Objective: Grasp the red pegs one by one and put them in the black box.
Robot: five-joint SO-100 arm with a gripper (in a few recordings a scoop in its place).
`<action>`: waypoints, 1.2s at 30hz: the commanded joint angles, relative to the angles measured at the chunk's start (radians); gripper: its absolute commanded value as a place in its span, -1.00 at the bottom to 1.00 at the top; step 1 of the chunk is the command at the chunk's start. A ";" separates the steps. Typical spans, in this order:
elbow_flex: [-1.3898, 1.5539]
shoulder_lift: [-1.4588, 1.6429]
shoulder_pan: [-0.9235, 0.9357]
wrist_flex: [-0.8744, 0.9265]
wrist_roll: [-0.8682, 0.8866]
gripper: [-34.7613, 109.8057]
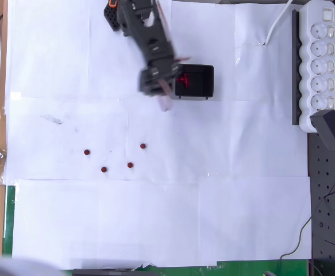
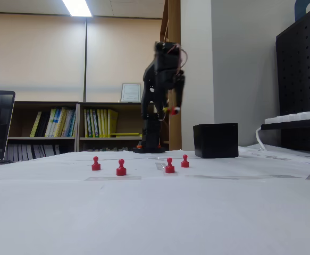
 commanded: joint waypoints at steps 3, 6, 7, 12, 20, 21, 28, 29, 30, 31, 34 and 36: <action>0.069 -0.035 -0.242 0.014 -0.103 -0.52; -0.002 0.003 -0.307 -0.017 -0.126 -0.52; -0.034 0.020 -0.316 -0.041 -0.138 -0.52; -0.170 0.094 -0.298 -0.184 -0.143 -0.52; -0.193 0.141 -0.247 -0.230 -0.123 -0.37; -0.192 0.141 -0.245 -0.224 -0.118 -0.35; -0.186 0.117 -0.232 -0.198 -0.117 -0.32; -0.167 0.104 -0.229 -0.190 -0.117 -0.32; -0.132 0.092 -0.225 -0.176 -0.121 -0.32; -0.081 0.075 -0.224 -0.163 -0.127 -0.33; 0.083 0.017 -0.176 -0.172 -0.187 -0.33; 0.066 -0.031 -0.101 -0.249 -0.167 -0.33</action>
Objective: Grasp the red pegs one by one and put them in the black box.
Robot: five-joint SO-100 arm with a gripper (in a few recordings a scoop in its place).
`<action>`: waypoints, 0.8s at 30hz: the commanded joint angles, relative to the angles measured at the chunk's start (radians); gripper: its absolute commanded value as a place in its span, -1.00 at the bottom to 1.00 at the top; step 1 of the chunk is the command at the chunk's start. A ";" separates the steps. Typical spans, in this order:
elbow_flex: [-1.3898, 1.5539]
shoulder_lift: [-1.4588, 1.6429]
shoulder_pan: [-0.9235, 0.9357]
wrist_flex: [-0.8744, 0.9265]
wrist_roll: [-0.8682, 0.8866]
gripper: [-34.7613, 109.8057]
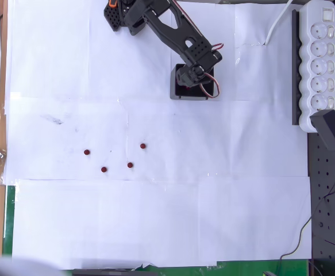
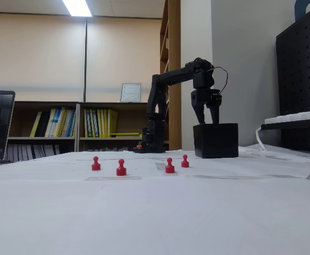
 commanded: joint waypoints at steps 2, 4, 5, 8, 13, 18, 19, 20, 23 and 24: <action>-0.034 -0.181 0.176 -0.172 0.083 -0.33; -0.201 -0.202 0.282 -0.278 0.213 -0.33; -0.276 -0.202 0.334 -0.334 0.273 -0.33; -0.439 -0.202 0.451 -0.502 0.405 -0.33; -0.686 -0.198 0.541 -0.854 0.508 -0.33; -0.887 -0.189 0.560 -1.204 0.543 -0.33; -0.920 -0.179 0.560 -1.269 0.546 -0.33; -0.946 -0.170 0.560 -1.327 0.545 -0.33; -1.002 -0.133 0.551 -1.488 0.503 -0.32; -1.015 -0.121 0.548 -1.537 0.486 -0.31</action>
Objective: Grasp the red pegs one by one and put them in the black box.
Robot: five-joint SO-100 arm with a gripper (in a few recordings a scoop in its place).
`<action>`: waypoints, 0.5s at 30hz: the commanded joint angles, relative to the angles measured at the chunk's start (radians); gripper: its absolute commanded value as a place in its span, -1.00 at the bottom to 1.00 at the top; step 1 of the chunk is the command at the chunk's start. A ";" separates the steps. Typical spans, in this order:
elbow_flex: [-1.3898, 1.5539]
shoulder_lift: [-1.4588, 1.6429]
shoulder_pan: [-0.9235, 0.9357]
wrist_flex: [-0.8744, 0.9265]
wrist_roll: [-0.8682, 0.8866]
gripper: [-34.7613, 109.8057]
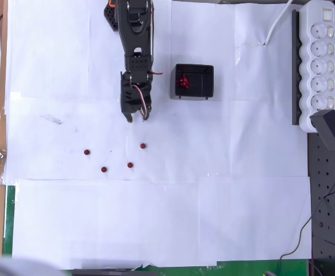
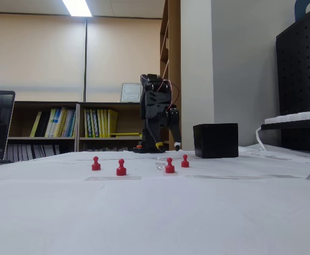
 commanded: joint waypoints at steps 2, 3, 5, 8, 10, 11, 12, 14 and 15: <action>-0.014 0.028 -0.015 -0.218 -0.041 -0.25; -0.020 0.041 -0.015 -0.245 -0.041 -0.25; -0.025 0.071 -0.012 -0.287 -0.037 -0.25; -0.025 0.124 -0.008 -0.357 -0.025 -0.25; -0.020 0.166 -0.005 -0.408 -0.014 -0.25; -0.017 0.186 -0.003 -0.436 -0.009 -0.25; -0.011 0.207 -0.003 -0.457 -0.008 -0.25; 0.006 0.241 -0.002 -0.480 -0.006 -0.25; 0.014 0.255 -0.002 -0.489 -0.006 -0.25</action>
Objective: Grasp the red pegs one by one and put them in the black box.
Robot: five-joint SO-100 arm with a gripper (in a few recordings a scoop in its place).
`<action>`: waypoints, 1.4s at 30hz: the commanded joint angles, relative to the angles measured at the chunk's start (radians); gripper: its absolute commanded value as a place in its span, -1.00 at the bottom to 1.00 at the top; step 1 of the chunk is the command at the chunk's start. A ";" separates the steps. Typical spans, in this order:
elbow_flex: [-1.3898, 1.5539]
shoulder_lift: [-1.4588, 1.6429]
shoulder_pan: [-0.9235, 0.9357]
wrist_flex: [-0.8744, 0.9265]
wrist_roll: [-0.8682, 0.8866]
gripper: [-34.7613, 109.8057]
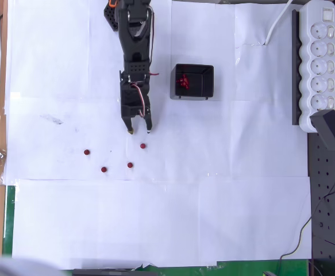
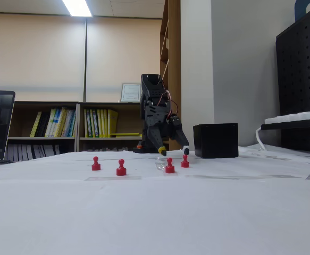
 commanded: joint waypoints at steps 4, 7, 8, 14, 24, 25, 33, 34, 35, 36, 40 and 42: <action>0.080 0.072 -0.011 -0.107 -0.009 -0.25; 0.095 0.109 -0.015 -0.149 -0.009 -0.25; 0.100 0.123 -0.018 -0.164 -0.009 -0.25; 0.132 0.192 -0.031 -0.225 -0.005 -0.25; 0.179 0.259 -0.046 -0.281 -0.002 -0.25; 0.186 0.270 -0.048 -0.291 0.000 -0.25; 0.230 0.313 -0.051 -0.304 0.005 -0.25; 0.232 0.316 -0.051 -0.304 0.005 -0.25; 0.233 0.319 -0.051 -0.308 0.006 -0.25; 0.235 0.324 -0.051 -0.313 0.008 -0.25; 0.235 0.330 -0.052 -0.322 0.008 -0.26; 0.235 0.330 -0.052 -0.322 0.008 -0.26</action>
